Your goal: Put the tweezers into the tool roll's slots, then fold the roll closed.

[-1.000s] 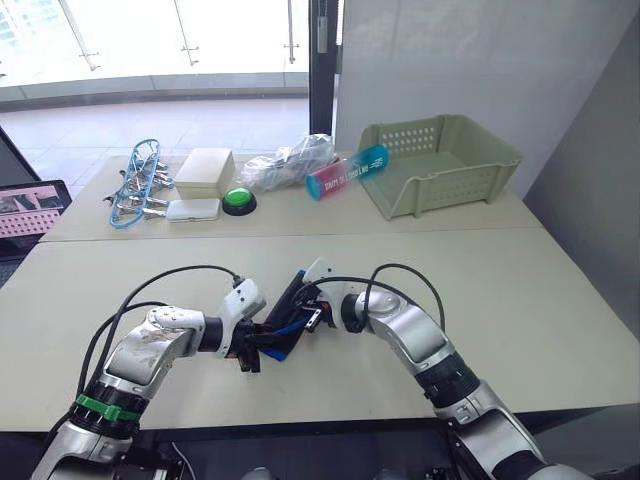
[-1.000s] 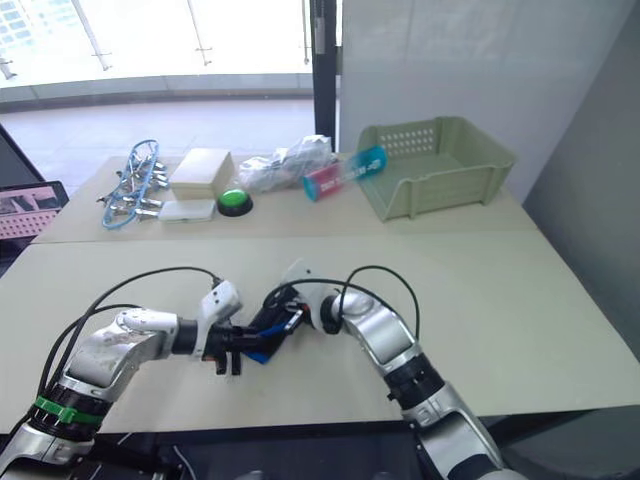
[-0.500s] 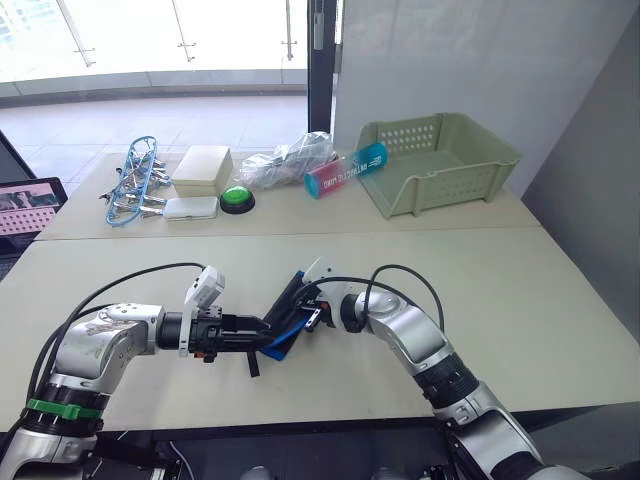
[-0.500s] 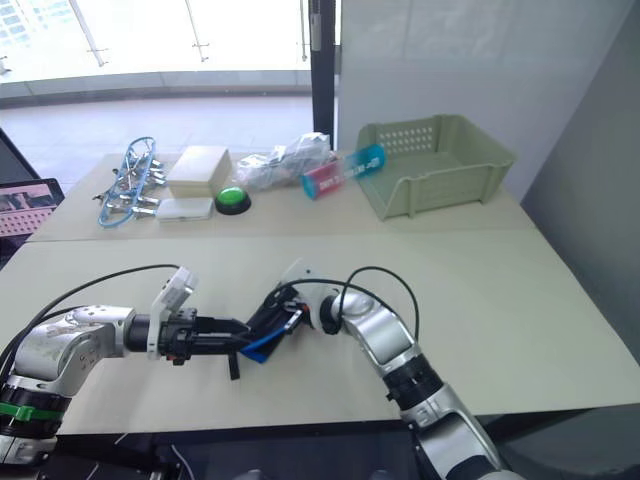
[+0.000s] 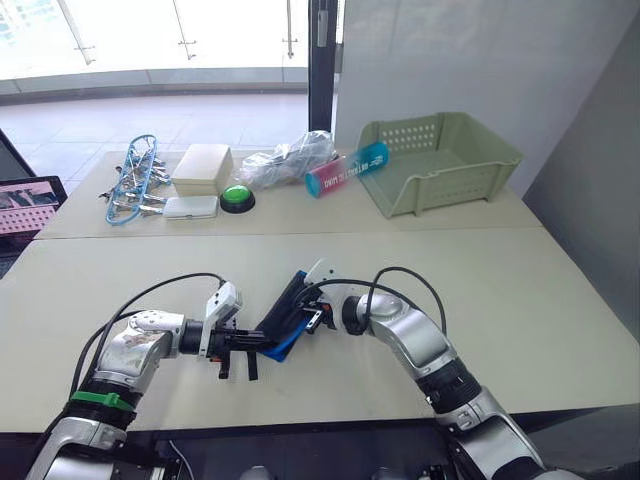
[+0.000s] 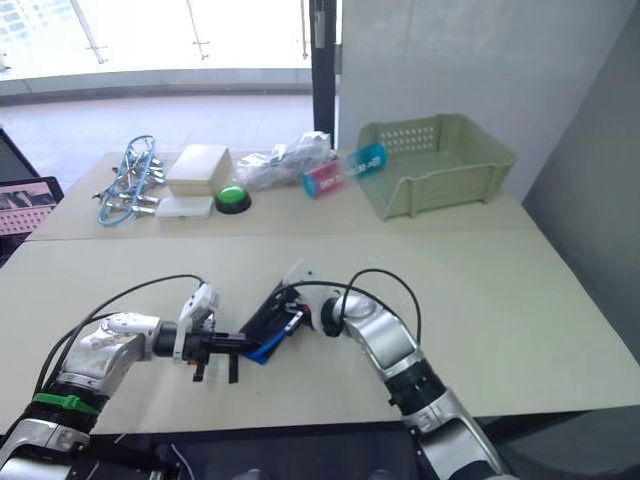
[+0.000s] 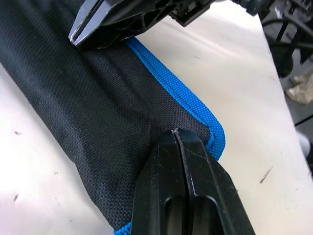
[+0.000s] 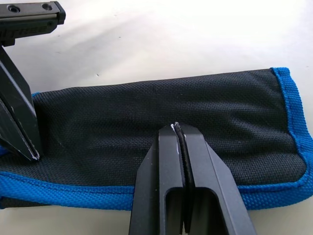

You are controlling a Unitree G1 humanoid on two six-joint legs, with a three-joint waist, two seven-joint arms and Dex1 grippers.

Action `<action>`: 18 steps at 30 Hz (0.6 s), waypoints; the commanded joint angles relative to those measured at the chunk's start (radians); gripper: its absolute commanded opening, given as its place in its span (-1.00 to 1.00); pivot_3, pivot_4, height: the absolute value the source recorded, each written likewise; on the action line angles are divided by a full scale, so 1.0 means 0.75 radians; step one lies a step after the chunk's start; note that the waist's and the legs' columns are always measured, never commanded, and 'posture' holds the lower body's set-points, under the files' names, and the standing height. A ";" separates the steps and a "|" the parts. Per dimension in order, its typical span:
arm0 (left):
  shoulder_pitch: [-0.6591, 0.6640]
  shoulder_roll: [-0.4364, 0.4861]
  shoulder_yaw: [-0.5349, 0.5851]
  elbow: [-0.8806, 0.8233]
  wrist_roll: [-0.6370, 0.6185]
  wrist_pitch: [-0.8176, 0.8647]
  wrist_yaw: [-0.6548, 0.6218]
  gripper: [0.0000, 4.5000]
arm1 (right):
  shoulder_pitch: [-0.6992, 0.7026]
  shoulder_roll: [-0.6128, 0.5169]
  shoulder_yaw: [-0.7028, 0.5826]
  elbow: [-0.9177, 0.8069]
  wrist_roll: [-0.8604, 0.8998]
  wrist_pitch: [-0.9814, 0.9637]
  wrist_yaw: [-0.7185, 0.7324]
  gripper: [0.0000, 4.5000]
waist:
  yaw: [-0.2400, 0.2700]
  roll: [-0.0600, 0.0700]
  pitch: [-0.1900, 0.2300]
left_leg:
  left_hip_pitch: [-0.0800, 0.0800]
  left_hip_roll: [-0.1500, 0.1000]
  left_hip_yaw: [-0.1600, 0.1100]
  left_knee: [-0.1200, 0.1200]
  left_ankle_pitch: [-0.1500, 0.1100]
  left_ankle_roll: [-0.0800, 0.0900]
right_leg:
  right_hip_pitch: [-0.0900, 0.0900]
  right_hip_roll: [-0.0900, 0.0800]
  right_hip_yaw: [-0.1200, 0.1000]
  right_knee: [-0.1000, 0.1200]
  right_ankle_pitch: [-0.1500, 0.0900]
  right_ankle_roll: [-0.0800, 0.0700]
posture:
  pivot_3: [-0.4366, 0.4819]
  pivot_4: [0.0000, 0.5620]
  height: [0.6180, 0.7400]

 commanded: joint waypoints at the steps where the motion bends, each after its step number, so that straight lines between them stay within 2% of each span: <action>1: 0.029 -0.018 -0.063 0.092 0.116 -0.061 0.029 -0.99 | 0.078 -0.013 0.041 -0.010 -0.009 -0.118 0.044 -1.00 | 0.000 0.000 0.000 | 0.001 0.000 0.000 0.000 0.000 0.000 | 0.001 0.000 0.000 0.000 0.000 0.000 | -0.05 -0.47 0.61; 4: 0.042 -0.021 -0.059 0.087 0.115 -0.059 0.026 -0.99 | 0.139 0.014 -0.014 -0.086 0.044 -0.314 0.079 -1.00 | 0.003 0.000 0.000 | 0.000 0.000 0.000 0.000 0.000 0.000 | 0.001 0.000 0.000 0.000 0.000 0.000 | -0.05 -0.47 0.61; 8: 0.058 -0.017 -0.048 0.075 0.104 -0.043 0.026 -0.99 | 0.180 0.039 0.023 -0.070 0.037 -0.364 0.114 -1.00 | 0.002 0.001 0.001 | 0.000 0.000 0.000 0.000 0.000 0.000 | 0.000 0.000 0.000 0.000 0.000 0.000 | -0.05 -0.47 0.61; 12: 0.070 -0.008 -0.046 0.056 0.104 -0.039 0.016 -0.99 | 0.153 0.032 0.064 0.111 -0.088 -0.339 0.024 -1.00 | -0.002 0.001 0.001 | 0.001 0.000 0.000 0.000 0.000 0.000 | 0.000 0.000 0.000 0.001 0.000 0.000 | -0.05 -0.47 0.61; 18: 0.082 0.011 -0.039 0.018 0.099 -0.028 0.009 -0.99 | 0.012 0.066 -0.052 0.412 -0.091 -0.359 -0.059 -1.00 | -0.003 0.001 0.001 | 0.005 0.000 0.000 0.001 0.000 0.000 | 0.002 0.000 0.000 0.005 0.000 0.000 | -0.05 -0.47 0.61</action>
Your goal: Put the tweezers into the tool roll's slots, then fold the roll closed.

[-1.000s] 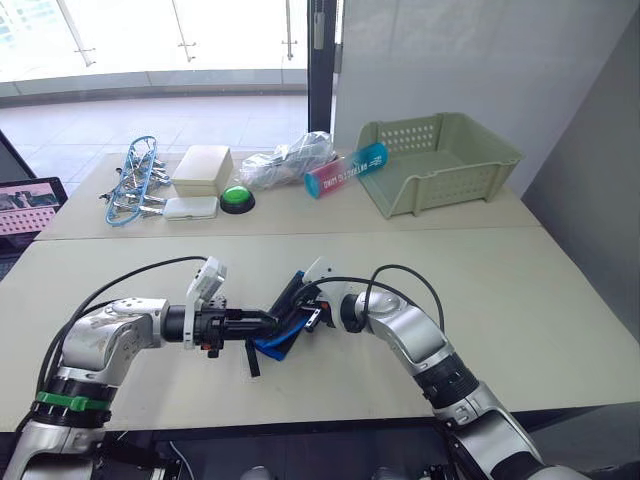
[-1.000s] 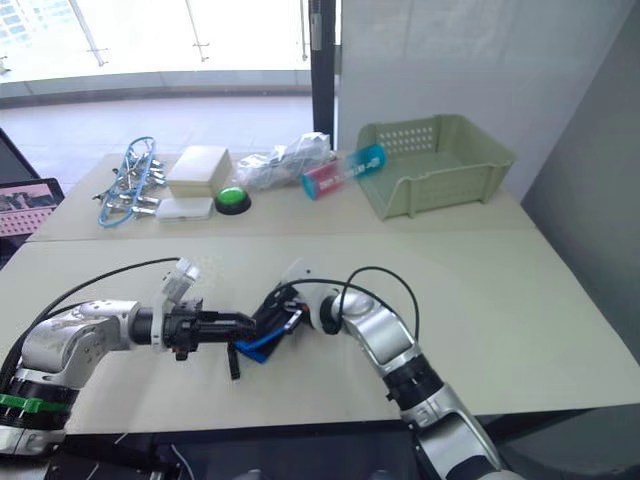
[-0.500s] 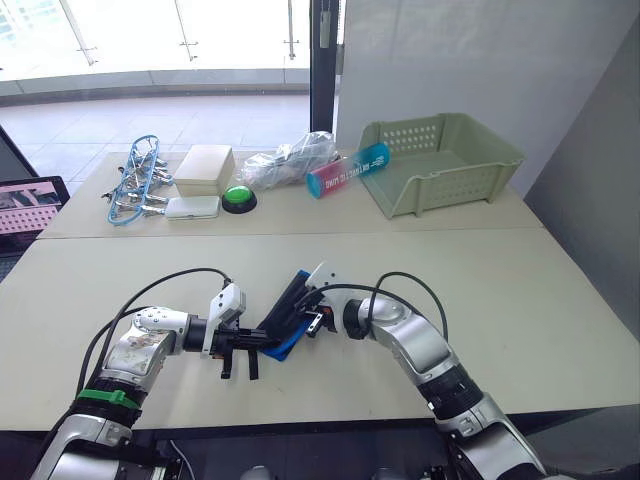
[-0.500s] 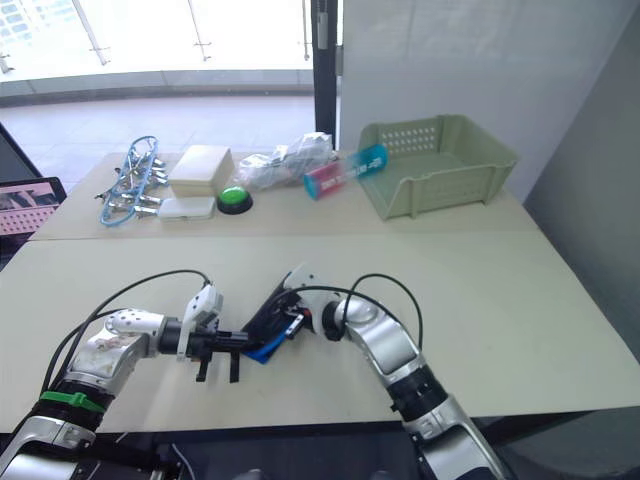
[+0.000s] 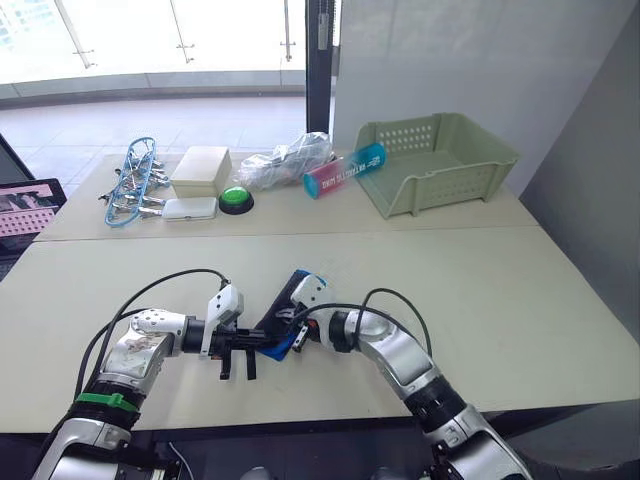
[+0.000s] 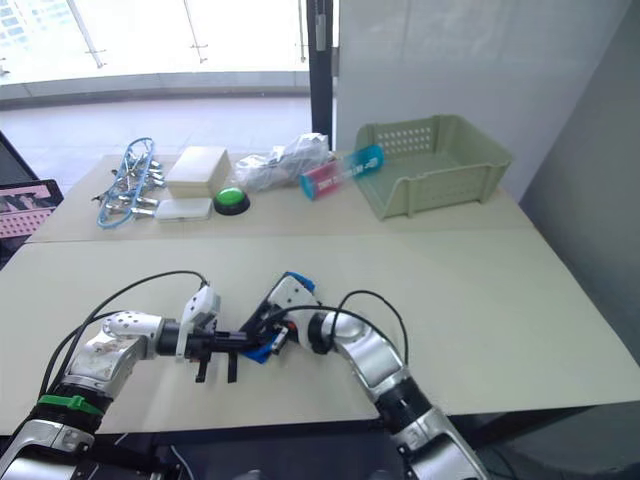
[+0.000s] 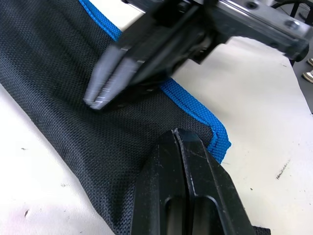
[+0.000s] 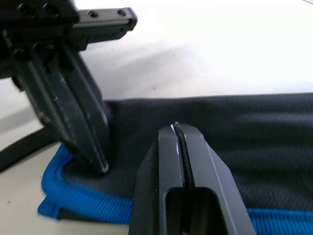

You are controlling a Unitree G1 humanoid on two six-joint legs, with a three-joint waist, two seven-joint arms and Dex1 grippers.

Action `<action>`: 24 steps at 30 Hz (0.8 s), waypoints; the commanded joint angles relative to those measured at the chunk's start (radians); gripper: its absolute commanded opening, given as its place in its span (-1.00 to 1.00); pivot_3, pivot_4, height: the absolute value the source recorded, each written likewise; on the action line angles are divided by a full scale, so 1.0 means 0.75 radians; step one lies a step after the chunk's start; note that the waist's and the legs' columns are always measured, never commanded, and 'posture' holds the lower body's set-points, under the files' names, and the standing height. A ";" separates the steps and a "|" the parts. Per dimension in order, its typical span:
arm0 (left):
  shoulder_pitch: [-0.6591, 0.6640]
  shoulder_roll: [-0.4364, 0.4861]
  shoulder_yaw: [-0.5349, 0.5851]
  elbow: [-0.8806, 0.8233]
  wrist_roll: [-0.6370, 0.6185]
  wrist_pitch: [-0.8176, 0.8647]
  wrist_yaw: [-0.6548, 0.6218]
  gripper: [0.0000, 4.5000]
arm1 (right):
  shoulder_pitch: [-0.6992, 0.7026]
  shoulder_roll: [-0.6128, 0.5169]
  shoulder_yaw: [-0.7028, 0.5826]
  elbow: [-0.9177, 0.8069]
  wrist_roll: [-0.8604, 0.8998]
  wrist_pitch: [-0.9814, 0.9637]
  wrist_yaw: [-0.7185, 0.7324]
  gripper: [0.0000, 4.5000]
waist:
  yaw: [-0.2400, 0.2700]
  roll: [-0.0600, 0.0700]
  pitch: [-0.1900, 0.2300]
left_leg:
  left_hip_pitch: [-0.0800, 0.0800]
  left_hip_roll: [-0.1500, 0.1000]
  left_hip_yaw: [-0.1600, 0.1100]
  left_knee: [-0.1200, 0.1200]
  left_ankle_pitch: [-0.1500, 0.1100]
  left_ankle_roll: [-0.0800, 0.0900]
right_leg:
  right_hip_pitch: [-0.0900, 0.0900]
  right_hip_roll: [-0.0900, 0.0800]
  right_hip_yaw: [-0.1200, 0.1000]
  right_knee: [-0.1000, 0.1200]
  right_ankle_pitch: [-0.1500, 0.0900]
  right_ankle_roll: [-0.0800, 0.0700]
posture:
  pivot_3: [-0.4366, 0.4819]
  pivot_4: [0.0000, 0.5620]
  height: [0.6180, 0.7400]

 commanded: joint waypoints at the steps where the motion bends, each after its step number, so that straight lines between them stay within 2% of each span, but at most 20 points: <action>1: 0.059 0.033 -0.047 0.012 0.066 0.036 -0.009 -0.99 | -0.061 -0.041 -0.103 0.254 -0.049 -0.004 -0.098 -1.00 | 0.000 0.000 0.000 | 0.001 0.000 0.000 0.000 0.000 0.000 | 0.000 0.000 0.000 0.000 0.000 0.000 | -0.05 -0.47 0.61; 9: 0.074 0.040 -0.040 -0.007 0.063 0.035 -0.006 -0.99 | -0.260 -0.014 -0.214 0.650 -0.047 -0.157 -0.166 -1.00 | 0.006 0.000 0.000 | 0.001 0.000 0.000 0.000 0.000 0.000 | 0.001 0.000 0.000 0.000 0.000 0.000 | -0.05 -0.47 0.61; 14: 0.089 0.035 -0.023 -0.018 0.058 0.036 0.008 -0.99 | -0.293 0.004 -0.233 0.741 -0.040 -0.256 -0.121 -1.00 | 0.001 0.000 0.000 | 0.001 0.000 0.000 -0.001 -0.001 0.001 | 0.001 0.000 0.000 -0.001 0.000 0.000 | -0.05 -0.47 0.61; 19: 0.101 0.028 0.014 -0.046 0.028 0.065 0.032 -0.99 | -0.235 0.042 -0.308 0.575 0.065 -0.389 -0.007 -1.00 | 0.000 0.001 0.000 | 0.000 0.000 0.000 -0.001 -0.001 0.001 | 0.000 0.000 0.000 -0.001 0.000 0.000 | -0.05 -0.47 0.61; 21: 0.091 0.023 0.070 -0.092 -0.046 0.192 0.068 -0.99 | -0.185 0.030 -0.349 0.404 0.118 -0.378 0.022 -1.00 | 0.000 0.001 0.001 | -0.003 0.000 0.000 -0.001 -0.001 0.000 | -0.002 0.000 0.000 -0.001 0.000 0.000 | -0.05 -0.47 0.61; 24: 0.124 0.048 0.155 -0.195 -0.102 0.230 0.102 -0.99 | -0.099 -0.033 -0.385 0.097 0.181 -0.259 0.049 -1.00 | 0.001 0.001 0.008 | -0.010 0.000 0.000 -0.001 0.001 -0.001 | -0.006 0.000 0.000 0.001 0.000 0.000 | -0.05 -0.47 0.61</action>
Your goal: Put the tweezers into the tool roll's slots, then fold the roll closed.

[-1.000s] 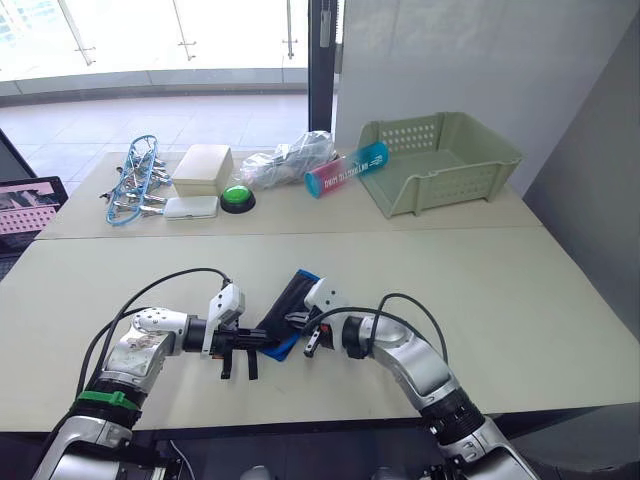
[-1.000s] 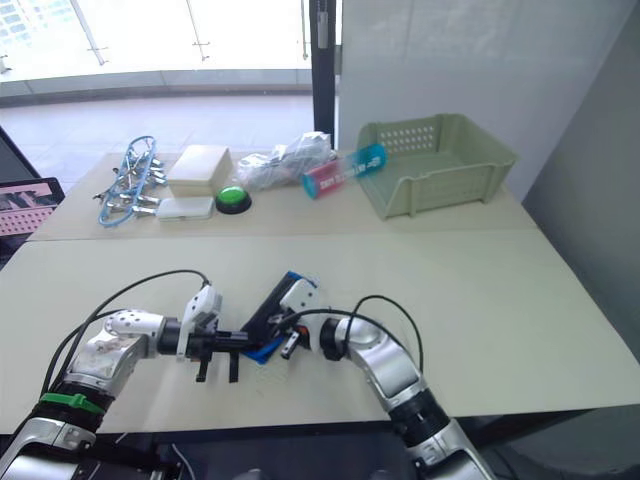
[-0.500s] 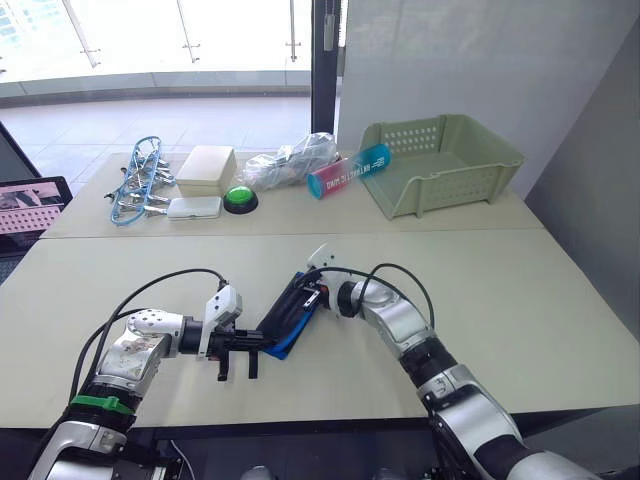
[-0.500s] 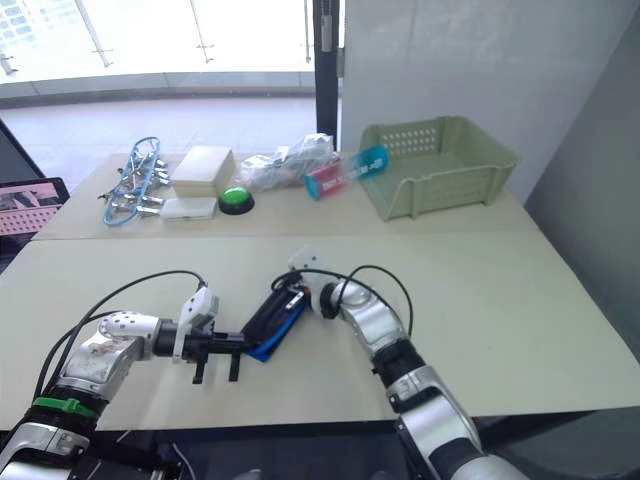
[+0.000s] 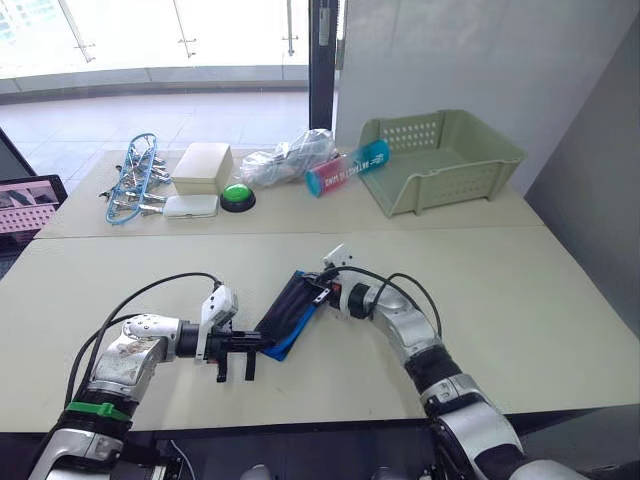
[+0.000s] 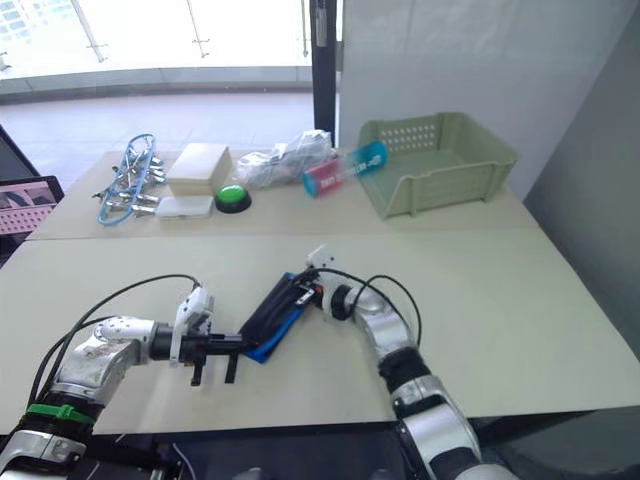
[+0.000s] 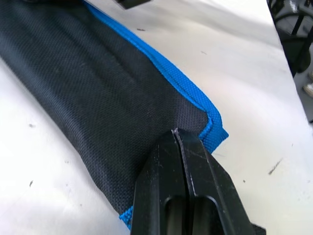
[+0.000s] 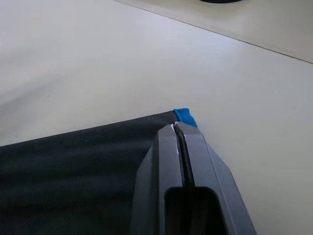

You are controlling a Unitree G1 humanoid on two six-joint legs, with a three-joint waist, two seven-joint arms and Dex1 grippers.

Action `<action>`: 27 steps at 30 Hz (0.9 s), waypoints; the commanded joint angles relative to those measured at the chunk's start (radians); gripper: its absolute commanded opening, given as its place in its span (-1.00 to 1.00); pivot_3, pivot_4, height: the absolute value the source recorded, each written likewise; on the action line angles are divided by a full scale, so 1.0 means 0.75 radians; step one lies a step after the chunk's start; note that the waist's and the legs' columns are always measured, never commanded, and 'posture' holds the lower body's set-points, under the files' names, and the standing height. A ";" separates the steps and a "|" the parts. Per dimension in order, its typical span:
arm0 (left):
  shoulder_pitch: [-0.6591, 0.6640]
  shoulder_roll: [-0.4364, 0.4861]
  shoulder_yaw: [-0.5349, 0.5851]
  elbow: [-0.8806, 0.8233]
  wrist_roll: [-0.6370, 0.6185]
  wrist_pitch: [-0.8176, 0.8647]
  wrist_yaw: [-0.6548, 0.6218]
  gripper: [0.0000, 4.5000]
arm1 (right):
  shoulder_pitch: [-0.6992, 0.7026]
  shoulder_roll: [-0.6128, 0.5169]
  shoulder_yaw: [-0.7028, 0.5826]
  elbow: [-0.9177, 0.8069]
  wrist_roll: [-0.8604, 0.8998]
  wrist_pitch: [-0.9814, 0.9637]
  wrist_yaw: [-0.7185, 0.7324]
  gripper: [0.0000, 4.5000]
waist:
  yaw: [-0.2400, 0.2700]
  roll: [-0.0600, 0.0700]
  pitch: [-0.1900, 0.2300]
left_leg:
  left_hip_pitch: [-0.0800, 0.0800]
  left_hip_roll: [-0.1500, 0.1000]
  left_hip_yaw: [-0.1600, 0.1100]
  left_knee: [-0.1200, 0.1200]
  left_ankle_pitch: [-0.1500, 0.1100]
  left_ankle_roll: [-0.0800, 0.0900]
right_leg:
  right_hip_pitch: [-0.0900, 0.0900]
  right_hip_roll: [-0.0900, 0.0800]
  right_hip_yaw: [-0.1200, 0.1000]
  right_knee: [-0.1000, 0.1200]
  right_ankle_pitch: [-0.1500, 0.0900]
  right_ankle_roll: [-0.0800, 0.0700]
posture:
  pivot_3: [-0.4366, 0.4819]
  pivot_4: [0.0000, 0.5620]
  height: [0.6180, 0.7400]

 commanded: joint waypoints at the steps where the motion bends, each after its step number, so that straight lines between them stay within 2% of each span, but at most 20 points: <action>1: 0.060 0.028 0.110 -0.103 -0.065 0.067 0.066 -0.99 | 0.060 -0.080 -0.070 -0.389 0.101 0.135 0.037 -1.00 | 0.000 0.000 0.007 | -0.001 0.000 0.000 0.001 0.003 -0.005 | -0.001 0.000 0.000 0.000 0.000 0.000 | -0.05 -0.47 0.61; 3: 0.087 0.013 0.263 -0.176 -0.182 0.095 0.114 -0.99 | 0.121 -0.156 -0.119 -0.631 0.181 0.279 0.044 -1.00 | 0.000 -0.003 0.012 | -0.006 0.000 0.000 0.001 0.003 -0.006 | -0.006 0.000 0.000 0.000 0.000 0.000 | -0.05 -0.47 0.61; 4: 0.104 0.016 0.315 -0.203 -0.221 0.110 0.129 -0.99 | 0.145 -0.189 -0.142 -0.722 0.220 0.343 0.043 -1.00 | 0.000 -0.004 0.012 | -0.015 0.000 -0.001 0.002 0.004 -0.008 | -0.017 0.000 0.000 0.002 0.000 0.000 | -0.05 -0.47 0.61; 7: 0.230 0.078 0.448 -0.287 -0.238 0.075 0.143 -0.99 | 0.256 -0.345 -0.254 -0.971 0.337 0.505 0.071 -1.00 | 0.000 -0.009 0.016 | -0.019 0.000 -0.001 0.001 0.006 -0.010 | -0.021 0.000 -0.001 0.002 0.000 0.000 | -0.05 -0.47 0.61; 8: 0.275 0.093 0.490 -0.307 -0.236 0.058 0.153 -1.00 | 0.304 -0.410 -0.282 -1.015 0.346 0.518 0.093 -0.88 | 0.001 -0.010 0.016 | -0.020 0.000 0.000 0.001 0.006 -0.009 | -0.021 0.000 -0.001 0.001 0.000 0.000 | -0.05 -0.47 0.61; 13: 0.438 0.161 0.696 -0.324 -0.293 0.070 0.153 -0.34 | 0.540 -0.661 -0.388 -1.006 0.349 0.418 0.246 -0.15 | 0.019 -0.017 0.022 | -0.019 0.000 0.001 0.001 0.004 -0.007 | -0.021 0.000 -0.001 -0.005 0.000 0.000 | -0.05 -0.47 0.61; 18: 0.565 0.188 0.843 -0.249 -0.279 -0.028 0.146 0.39 | 0.707 -0.747 -0.500 -0.854 0.349 0.232 0.347 0.58 | 0.022 -0.019 0.025 | -0.018 0.000 0.001 0.002 0.002 -0.004 | -0.020 0.000 0.000 -0.006 0.000 0.000 | -0.05 -0.47 0.61; 21: 0.603 0.182 0.926 -0.214 -0.326 0.028 0.182 0.81 | 0.791 -0.778 -0.556 -0.760 0.336 0.143 0.371 1.00 | 0.028 -0.020 0.026 | -0.018 0.000 0.001 0.002 0.002 -0.004 | -0.020 0.000 0.000 -0.006 0.000 0.000 | -0.05 -0.47 0.61; 22: 0.619 0.184 0.941 -0.199 -0.319 0.017 0.183 0.97 | 0.811 -0.785 -0.570 -0.736 0.334 0.118 0.375 1.00 | 0.028 -0.021 0.026 | -0.018 0.000 0.001 0.003 0.002 -0.004 | -0.020 0.000 0.000 -0.006 0.000 0.000 | -0.05 -0.47 0.61; 27: 0.673 0.213 0.991 -0.149 -0.280 -0.042 0.180 0.99 | 0.870 -0.787 -0.627 -0.675 0.340 0.048 0.353 1.00 | 0.028 -0.021 0.026 | -0.017 0.000 0.001 0.003 0.003 -0.006 | -0.020 0.000 0.000 -0.003 0.000 0.000 | -0.05 -0.47 0.61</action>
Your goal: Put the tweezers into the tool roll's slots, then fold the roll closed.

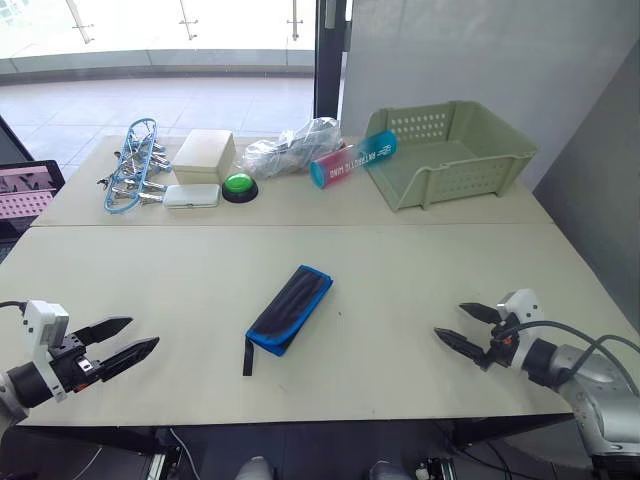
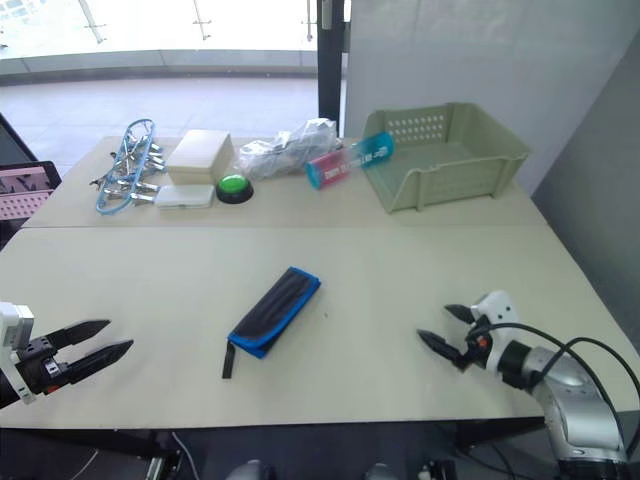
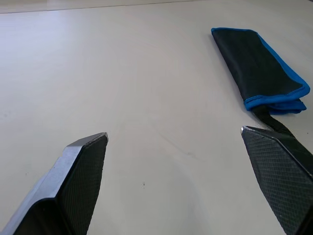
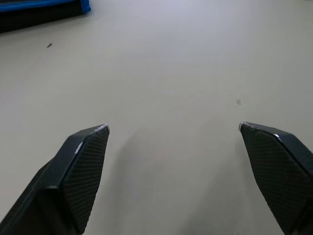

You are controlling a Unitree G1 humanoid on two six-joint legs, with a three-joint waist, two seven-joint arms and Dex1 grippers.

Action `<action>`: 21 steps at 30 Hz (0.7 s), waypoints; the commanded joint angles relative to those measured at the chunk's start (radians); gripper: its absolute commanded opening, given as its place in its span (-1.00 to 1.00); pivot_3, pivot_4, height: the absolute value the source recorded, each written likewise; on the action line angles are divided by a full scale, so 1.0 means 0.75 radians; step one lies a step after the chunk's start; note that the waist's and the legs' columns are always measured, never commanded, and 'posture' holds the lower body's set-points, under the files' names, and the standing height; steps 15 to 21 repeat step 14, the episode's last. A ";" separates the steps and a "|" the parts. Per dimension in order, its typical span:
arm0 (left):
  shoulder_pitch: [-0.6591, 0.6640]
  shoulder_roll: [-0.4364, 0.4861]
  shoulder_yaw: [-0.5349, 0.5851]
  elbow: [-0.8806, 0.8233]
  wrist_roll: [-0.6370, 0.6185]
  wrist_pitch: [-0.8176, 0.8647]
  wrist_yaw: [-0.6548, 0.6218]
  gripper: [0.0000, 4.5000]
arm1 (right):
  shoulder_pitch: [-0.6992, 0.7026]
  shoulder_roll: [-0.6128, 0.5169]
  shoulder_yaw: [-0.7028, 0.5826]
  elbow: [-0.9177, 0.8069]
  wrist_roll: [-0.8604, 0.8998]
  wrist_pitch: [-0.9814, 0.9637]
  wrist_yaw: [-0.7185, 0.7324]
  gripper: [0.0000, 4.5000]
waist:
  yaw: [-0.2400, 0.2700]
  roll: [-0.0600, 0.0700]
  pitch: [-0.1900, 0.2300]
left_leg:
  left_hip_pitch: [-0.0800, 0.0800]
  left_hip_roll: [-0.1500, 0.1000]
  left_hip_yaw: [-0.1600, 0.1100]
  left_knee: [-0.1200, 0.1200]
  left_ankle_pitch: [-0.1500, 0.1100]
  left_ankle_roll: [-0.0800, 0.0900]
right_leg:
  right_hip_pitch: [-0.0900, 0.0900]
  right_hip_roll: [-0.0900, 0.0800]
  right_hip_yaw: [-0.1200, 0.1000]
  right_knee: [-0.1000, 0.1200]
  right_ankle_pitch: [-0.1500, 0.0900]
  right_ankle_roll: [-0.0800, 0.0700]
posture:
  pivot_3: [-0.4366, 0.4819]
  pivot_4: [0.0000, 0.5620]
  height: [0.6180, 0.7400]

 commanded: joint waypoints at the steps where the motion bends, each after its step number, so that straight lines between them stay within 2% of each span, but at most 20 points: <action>1: 0.014 0.044 0.076 0.036 0.019 -0.064 0.003 0.99 | 0.024 -0.018 -0.070 0.005 0.002 -0.063 -0.020 1.00 | 0.000 0.000 0.000 | 0.001 0.000 0.000 0.000 0.000 0.000 | 0.000 0.000 0.000 0.001 0.000 0.000 | -0.05 -0.47 0.61; 21: -0.013 0.053 0.002 0.019 0.090 -0.088 0.078 0.99 | 0.040 -0.032 -0.072 0.005 0.021 -0.027 -0.040 1.00 | 0.004 -0.001 0.000 | 0.001 0.000 0.000 0.000 0.002 -0.003 | 0.001 0.000 0.000 0.002 0.000 0.000 | -0.05 -0.47 0.61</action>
